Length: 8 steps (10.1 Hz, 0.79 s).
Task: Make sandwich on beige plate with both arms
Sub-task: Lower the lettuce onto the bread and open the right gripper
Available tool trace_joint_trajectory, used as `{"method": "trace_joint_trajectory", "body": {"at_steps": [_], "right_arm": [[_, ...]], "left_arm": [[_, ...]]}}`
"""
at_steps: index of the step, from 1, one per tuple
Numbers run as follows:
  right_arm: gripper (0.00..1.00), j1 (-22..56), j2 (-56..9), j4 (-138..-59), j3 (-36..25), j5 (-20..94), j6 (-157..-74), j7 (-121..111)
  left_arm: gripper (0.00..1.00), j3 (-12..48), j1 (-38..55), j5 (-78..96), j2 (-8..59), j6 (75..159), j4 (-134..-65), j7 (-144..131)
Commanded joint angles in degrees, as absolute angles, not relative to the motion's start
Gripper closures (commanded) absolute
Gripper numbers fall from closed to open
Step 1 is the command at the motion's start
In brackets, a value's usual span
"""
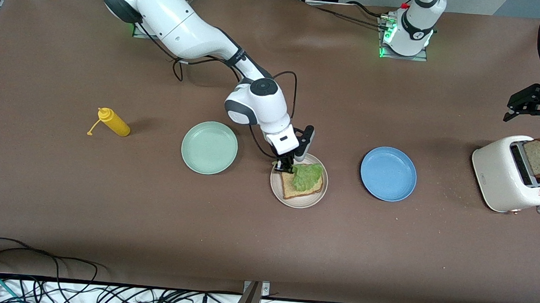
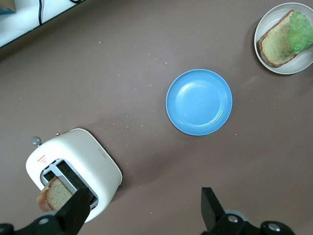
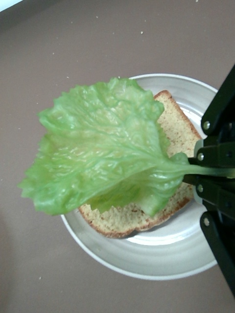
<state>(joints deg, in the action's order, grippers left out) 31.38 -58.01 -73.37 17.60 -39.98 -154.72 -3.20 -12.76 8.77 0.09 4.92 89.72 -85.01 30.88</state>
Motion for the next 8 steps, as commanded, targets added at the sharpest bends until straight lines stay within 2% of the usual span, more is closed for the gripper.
{"method": "trace_joint_trajectory", "body": {"at_steps": [1,2,4,6,8], "right_arm": [[1.00,32.3,-60.5,-69.8,16.2,-40.8,-157.4,-1.9],[1.00,32.3,-60.8,-69.5,16.2,-40.6,-157.4,-1.9],[0.37,32.3,-60.7,-69.5,16.3,-40.1,-157.4,-1.9],[0.34,32.3,-60.7,-69.5,16.3,-39.3,-157.4,-1.9],[0.24,32.1,-60.5,-69.4,16.3,-38.6,-157.1,-2.1]], "left_arm": [[0.00,-12.9,8.6,1.1,5.4,88.5,-83.6,32.3],[0.00,-12.9,8.6,1.1,5.4,88.5,-83.6,32.3],[0.00,-12.9,8.6,1.2,5.4,88.5,-83.6,32.3],[0.00,-12.9,8.6,1.2,5.4,88.5,-83.6,32.3],[0.00,-12.9,8.6,1.2,5.4,88.5,-83.6,32.3]]}}
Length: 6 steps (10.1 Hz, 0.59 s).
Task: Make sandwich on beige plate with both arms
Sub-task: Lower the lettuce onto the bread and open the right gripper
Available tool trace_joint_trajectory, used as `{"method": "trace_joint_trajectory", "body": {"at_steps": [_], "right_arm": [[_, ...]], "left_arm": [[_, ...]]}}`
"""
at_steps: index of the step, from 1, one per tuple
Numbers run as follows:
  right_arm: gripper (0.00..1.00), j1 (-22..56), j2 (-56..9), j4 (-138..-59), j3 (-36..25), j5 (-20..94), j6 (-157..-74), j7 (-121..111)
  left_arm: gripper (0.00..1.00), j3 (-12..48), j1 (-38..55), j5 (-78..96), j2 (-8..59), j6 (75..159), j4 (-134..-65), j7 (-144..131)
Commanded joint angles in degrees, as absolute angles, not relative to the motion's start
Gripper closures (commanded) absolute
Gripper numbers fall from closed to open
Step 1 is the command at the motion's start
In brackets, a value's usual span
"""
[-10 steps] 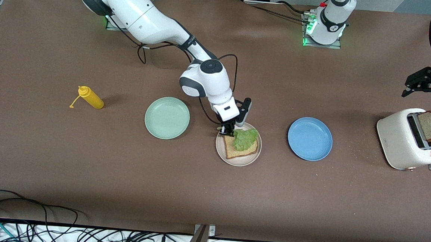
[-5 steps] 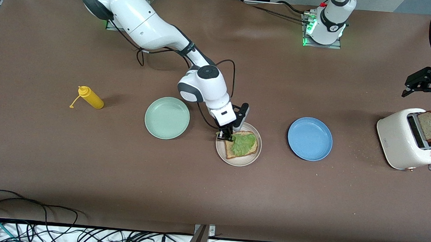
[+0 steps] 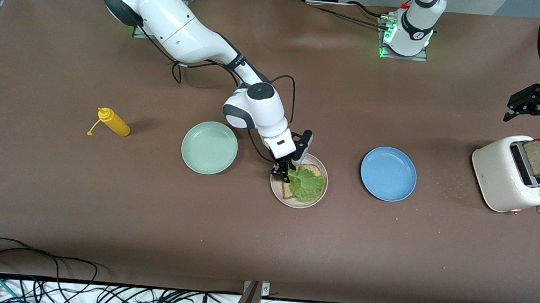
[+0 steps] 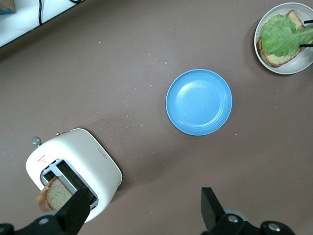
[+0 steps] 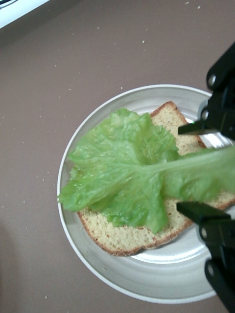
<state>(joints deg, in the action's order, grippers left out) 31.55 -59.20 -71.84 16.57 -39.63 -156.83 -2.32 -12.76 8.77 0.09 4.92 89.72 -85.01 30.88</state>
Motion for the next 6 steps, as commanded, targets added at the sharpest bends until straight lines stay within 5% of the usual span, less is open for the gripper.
{"method": "trace_joint_trajectory", "body": {"at_steps": [1,2,6], "right_arm": [[0.15,32.0,-60.2,-69.5,16.3,-36.6,-157.0,-2.2],[0.00,31.9,-59.2,-69.5,16.3,-34.1,-156.9,-2.2],[0.00,28.9,-47.4,-72.0,16.7,-21.4,-139.6,-2.5]], "left_arm": [[0.00,-12.9,8.6,1.2,5.4,88.5,-83.6,32.3],[0.00,-12.9,8.6,1.2,5.4,88.5,-83.6,32.3],[0.00,-12.9,8.6,1.2,5.4,88.5,-83.6,32.3]]}}
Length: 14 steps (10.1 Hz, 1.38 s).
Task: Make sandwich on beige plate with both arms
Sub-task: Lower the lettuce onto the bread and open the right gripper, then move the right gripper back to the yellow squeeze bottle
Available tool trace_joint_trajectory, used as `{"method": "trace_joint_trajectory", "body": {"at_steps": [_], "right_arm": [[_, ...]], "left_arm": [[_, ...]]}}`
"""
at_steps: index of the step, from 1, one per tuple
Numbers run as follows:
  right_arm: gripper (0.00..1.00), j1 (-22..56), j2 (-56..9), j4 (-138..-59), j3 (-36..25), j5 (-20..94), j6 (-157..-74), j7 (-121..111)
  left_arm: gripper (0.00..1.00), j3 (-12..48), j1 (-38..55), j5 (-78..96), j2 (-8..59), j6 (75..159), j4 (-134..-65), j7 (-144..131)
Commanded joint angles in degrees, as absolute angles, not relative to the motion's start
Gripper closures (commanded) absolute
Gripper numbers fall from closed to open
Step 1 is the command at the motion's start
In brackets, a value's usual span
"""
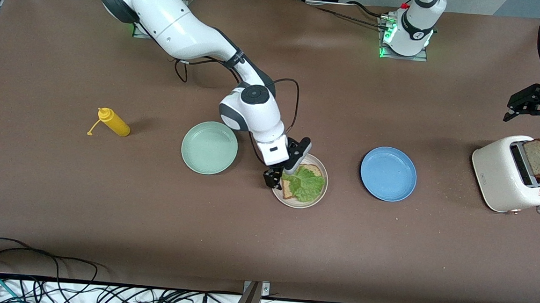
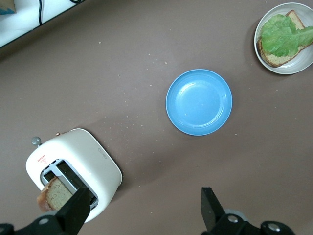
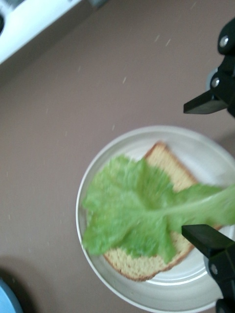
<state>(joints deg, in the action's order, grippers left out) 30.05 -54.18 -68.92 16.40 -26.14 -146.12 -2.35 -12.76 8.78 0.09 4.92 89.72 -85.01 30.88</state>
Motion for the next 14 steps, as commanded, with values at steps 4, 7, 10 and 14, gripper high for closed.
{"method": "trace_joint_trajectory", "body": {"at_steps": [4,7,10,14], "right_arm": [[0.00,22.9,-32.1,-72.0,16.3,-12.7,-113.8,-2.1],[0.00,14.5,-23.8,-72.0,14.4,-12.6,-93.0,-3.1],[0.00,7.2,-19.9,-73.0,10.6,-11.6,-82.5,-10.9],[0.00,6.2,-13.0,-85.6,-6.4,-4.9,-86.1,-31.8]], "left_arm": [[0.00,-12.9,8.6,1.2,5.4,88.4,-83.6,32.3],[0.00,-12.9,8.6,1.2,5.4,88.4,-83.7,32.3],[0.00,-12.9,8.6,1.2,5.4,87.8,-83.6,32.3],[0.00,-12.9,8.5,1.2,5.4,87.6,-83.7,32.3]]}}
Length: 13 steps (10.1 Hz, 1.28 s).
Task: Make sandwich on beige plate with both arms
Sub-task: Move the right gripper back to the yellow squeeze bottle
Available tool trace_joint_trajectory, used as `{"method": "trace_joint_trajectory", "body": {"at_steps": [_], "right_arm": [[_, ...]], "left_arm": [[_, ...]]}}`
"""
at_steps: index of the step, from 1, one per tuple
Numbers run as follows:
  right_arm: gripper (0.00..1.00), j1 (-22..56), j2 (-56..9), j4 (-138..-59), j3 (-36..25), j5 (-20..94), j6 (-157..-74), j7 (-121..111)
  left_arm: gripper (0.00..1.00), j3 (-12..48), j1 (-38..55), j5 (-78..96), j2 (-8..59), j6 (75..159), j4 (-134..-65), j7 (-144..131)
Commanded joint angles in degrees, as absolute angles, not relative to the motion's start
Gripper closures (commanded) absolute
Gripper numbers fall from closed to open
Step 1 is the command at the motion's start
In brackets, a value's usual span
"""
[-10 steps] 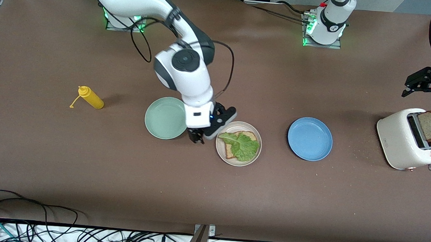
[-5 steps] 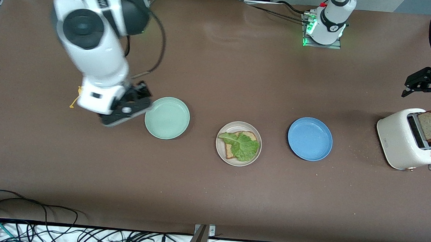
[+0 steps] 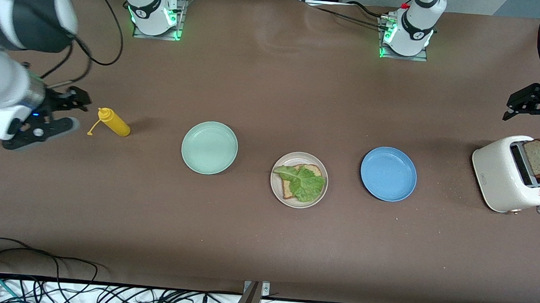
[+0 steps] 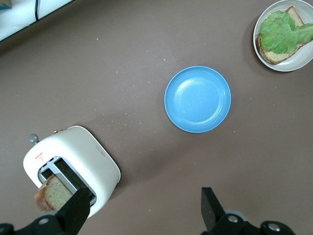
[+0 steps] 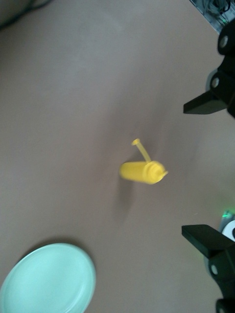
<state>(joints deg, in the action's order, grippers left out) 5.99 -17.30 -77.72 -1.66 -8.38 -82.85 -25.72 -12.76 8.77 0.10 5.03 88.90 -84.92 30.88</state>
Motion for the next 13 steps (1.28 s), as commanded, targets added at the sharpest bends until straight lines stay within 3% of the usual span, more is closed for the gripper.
{"method": "trace_joint_trajectory", "body": {"at_steps": [1,4,6,8,13], "right_arm": [[0.00,6.2,-11.1,-91.7,-10.0,-1.8,-91.0,-38.9],[0.00,6.2,-2.5,-114.0,-17.5,4.7,-109.3,-56.6],[0.00,6.2,-2.8,-121.6,-23.1,16.0,-115.2,-75.6],[0.00,6.1,-5.3,-126.6,-26.4,27.4,-118.0,-92.6],[0.00,1.9,-17.4,-127.6,-27.2,47.7,-117.2,-127.5]], "left_arm": [[0.00,-12.9,8.6,1.2,5.4,87.6,-83.7,32.3],[0.00,-12.9,8.5,1.2,5.4,87.5,-83.6,32.3],[0.00,-12.9,8.5,1.2,5.4,87.5,-83.7,32.3],[0.00,-12.9,8.5,1.2,5.4,87.5,-83.7,32.3],[0.00,-12.9,8.4,1.2,5.4,87.5,-83.7,32.3]]}}
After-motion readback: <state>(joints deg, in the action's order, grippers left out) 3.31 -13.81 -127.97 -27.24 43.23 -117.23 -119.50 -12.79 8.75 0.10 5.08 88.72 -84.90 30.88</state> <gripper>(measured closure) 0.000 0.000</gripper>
